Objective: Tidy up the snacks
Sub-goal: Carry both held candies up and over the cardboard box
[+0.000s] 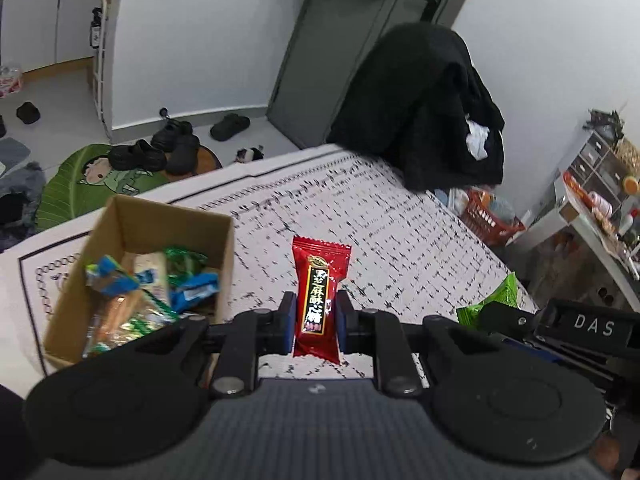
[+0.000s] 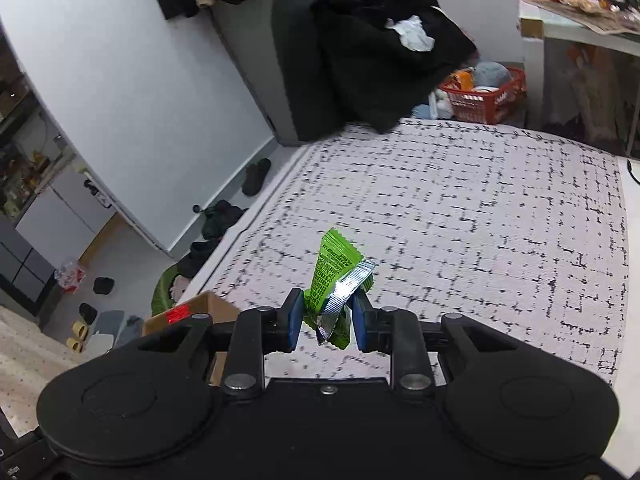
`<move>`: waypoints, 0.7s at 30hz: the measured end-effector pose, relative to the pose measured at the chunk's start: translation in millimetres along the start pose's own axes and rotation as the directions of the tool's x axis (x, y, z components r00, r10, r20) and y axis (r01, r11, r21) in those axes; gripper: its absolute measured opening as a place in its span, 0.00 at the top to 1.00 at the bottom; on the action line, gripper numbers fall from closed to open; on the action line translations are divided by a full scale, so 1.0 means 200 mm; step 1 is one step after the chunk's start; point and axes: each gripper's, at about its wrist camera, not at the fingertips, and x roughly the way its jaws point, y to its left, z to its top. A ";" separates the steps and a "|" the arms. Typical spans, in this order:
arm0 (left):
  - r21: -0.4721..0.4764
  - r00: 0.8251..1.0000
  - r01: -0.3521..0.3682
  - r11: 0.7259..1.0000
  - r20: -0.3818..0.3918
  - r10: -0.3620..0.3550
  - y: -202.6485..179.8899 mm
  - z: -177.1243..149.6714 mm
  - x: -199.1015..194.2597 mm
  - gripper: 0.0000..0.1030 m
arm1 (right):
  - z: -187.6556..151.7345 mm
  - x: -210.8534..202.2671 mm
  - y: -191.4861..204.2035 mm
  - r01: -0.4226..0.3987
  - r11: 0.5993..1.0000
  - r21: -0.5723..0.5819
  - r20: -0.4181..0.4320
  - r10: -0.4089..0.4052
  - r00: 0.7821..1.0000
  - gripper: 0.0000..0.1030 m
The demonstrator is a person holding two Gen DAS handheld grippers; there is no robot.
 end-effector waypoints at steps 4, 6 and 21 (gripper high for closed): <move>-0.023 1.000 -0.004 1.000 0.020 0.005 0.07 0.02 -0.07 0.82 | -0.02 -0.04 0.09 -0.017 1.000 -0.019 0.009 0.017 1.000 0.75; -0.036 1.000 -0.008 0.999 0.028 0.009 0.11 0.02 -0.10 0.82 | -0.04 -0.06 0.12 -0.024 0.999 -0.026 0.009 0.025 1.000 0.75; -0.109 0.998 -0.021 0.994 0.052 0.027 0.36 0.06 -0.21 0.82 | -0.11 -0.06 0.38 -0.052 0.994 -0.091 -0.010 0.052 0.999 0.75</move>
